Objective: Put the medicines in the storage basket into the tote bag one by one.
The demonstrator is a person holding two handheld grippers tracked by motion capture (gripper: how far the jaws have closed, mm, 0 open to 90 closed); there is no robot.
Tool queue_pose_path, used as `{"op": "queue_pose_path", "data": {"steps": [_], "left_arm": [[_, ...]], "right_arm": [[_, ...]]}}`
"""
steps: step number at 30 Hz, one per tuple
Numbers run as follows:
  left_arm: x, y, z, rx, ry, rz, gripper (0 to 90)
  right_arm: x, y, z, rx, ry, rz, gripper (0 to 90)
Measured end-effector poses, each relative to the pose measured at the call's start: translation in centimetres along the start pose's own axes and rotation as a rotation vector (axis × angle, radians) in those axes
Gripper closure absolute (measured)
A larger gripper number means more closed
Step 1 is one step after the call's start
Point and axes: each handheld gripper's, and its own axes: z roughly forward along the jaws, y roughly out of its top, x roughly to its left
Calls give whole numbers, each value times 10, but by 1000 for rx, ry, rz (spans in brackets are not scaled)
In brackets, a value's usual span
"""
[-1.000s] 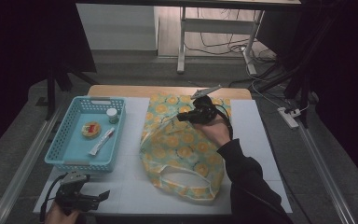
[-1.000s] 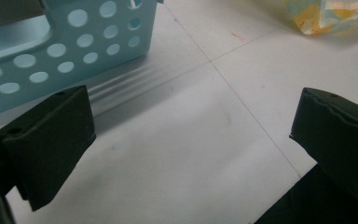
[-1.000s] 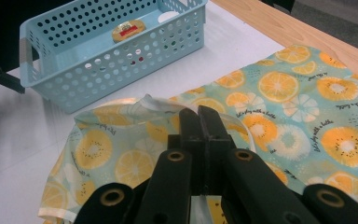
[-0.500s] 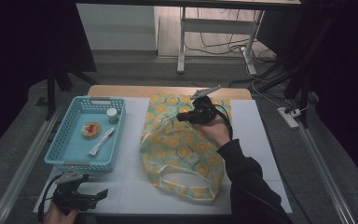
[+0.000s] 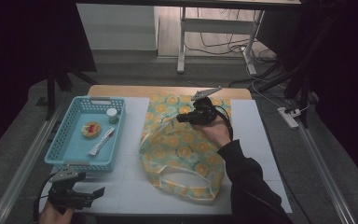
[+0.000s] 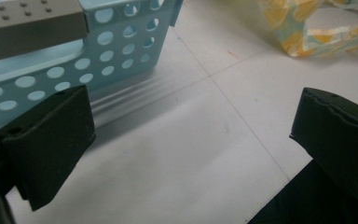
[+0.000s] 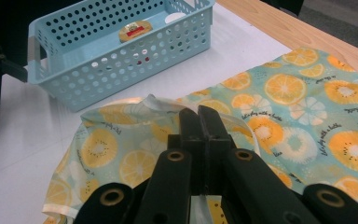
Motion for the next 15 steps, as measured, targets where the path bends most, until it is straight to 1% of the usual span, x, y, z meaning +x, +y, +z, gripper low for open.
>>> {"op": "queue_pose_path", "data": {"steps": [3, 6, 11, 13, 15], "left_arm": [[2, 1, 0, 0, -12, 5, 0], [2, 2, -1, -8, 6, 25, 0], [3, 5, -6, -30, 22, 27, 0], [2, 7, -8, -28, 26, 30, 0], [1, 8, -8, -30, 30, 44, 1]], "right_arm": [[0, 0, 0, 2, 5, -1, 900], [0, -1, 1, 5, 6, 0, 900], [0, -2, 1, 10, -1, 2, 900], [0, -2, 1, 11, -3, 2, 900], [0, -2, 1, 9, -5, 3, 900]]}}
